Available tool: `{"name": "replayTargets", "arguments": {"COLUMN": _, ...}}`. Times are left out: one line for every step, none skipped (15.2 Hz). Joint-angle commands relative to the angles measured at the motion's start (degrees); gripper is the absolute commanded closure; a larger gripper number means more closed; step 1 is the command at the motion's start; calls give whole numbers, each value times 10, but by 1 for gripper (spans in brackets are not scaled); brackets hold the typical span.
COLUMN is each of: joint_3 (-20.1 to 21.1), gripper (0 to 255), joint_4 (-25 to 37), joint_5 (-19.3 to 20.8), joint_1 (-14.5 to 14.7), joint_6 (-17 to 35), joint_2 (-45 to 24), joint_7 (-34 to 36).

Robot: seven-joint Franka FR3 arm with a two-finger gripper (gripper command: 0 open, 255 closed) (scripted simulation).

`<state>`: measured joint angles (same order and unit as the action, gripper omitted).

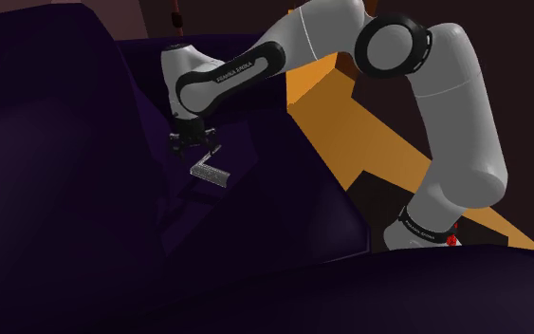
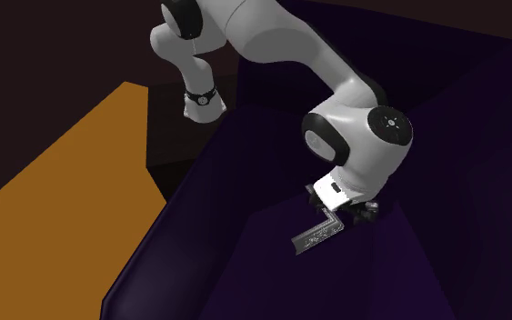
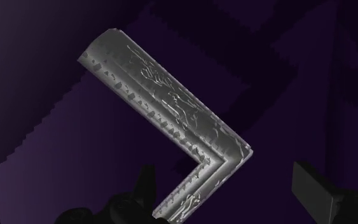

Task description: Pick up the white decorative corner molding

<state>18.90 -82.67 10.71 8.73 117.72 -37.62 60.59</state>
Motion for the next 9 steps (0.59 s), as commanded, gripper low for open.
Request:
{"name": "replayTargets", "arguments": {"joint_3": -3, "gripper": 0, "joint_4": 4, "joint_5": 3, "joint_1": 3, "joint_6": 10, "joint_2": -13, "joint_7": 4}}
{"name": "replayTargets", "arguments": {"joint_3": -3, "gripper": 0, "joint_4": 2, "joint_5": 4, "joint_1": 4, "joint_6": 15, "joint_2": -17, "joint_7": 4}}
{"name": "replayTargets", "arguments": {"joint_3": -4, "gripper": 0, "joint_4": 0, "joint_5": 5, "joint_1": 4, "joint_6": 21, "joint_2": -21, "joint_7": 5}}
{"name": "replayTargets", "arguments": {"joint_3": -5, "gripper": 0, "joint_4": -2, "joint_5": 7, "joint_1": 4, "joint_6": 26, "joint_2": -24, "joint_7": 5}}
{"name": "replayTargets", "arguments": {"joint_3": -6, "gripper": 0, "joint_4": -4, "joint_5": 8, "joint_1": 5, "joint_6": 32, "joint_2": -28, "joint_7": 6}}
{"name": "replayTargets", "arguments": {"joint_3": -6, "gripper": 0, "joint_4": -5, "joint_5": 8, "joint_1": 5, "joint_6": 35, "joint_2": -30, "joint_7": 6}}
{"name": "replayTargets", "arguments": {"joint_3": -6, "gripper": 0, "joint_4": -5, "joint_5": 8, "joint_1": 5, "joint_6": 35, "joint_2": -30, "joint_7": 6}}
{"name": "replayTargets", "arguments": {"joint_3": -6, "gripper": 255, "joint_4": -5, "joint_5": 8, "joint_1": 5, "joint_6": 34, "joint_2": -30, "joint_7": 6}}
{"name": "replayTargets", "arguments": {"joint_3": -6, "gripper": 255, "joint_4": -4, "joint_5": 8, "joint_1": 5, "joint_6": 34, "joint_2": -30, "joint_7": 6}}
